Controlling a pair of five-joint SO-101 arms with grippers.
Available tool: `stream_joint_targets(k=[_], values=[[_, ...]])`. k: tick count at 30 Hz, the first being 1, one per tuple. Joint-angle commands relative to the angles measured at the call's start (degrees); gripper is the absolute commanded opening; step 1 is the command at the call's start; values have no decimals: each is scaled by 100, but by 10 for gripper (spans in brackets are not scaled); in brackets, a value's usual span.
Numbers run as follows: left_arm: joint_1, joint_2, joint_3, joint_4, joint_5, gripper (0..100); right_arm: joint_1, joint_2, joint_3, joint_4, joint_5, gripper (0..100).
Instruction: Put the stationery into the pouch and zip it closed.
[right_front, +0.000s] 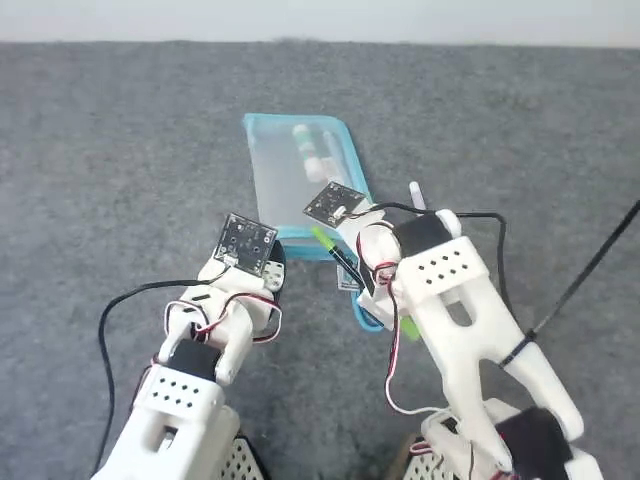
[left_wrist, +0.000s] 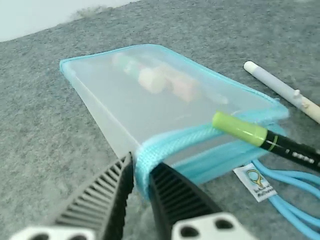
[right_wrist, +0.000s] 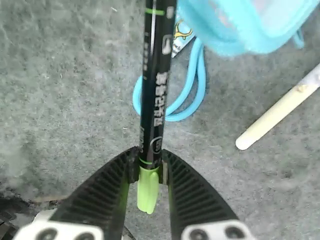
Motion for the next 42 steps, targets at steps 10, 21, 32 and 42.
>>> stream_joint_targets(k=[10, 21, 32, 42], values=[[70, -132, -171, -105, -53, 12, -66, -1042, 220, 585, -44, 6], [114, -132, -163, -97, -53, 12, -75, -1033, 774, 233, 79, 6], [299, -132, -163, -97, -88, 12, -57, 576, -387, 145, -360, 6], [1029, -132, -145, 229, -299, 12, 382, 1921, -2593, 664, -993, 6]])
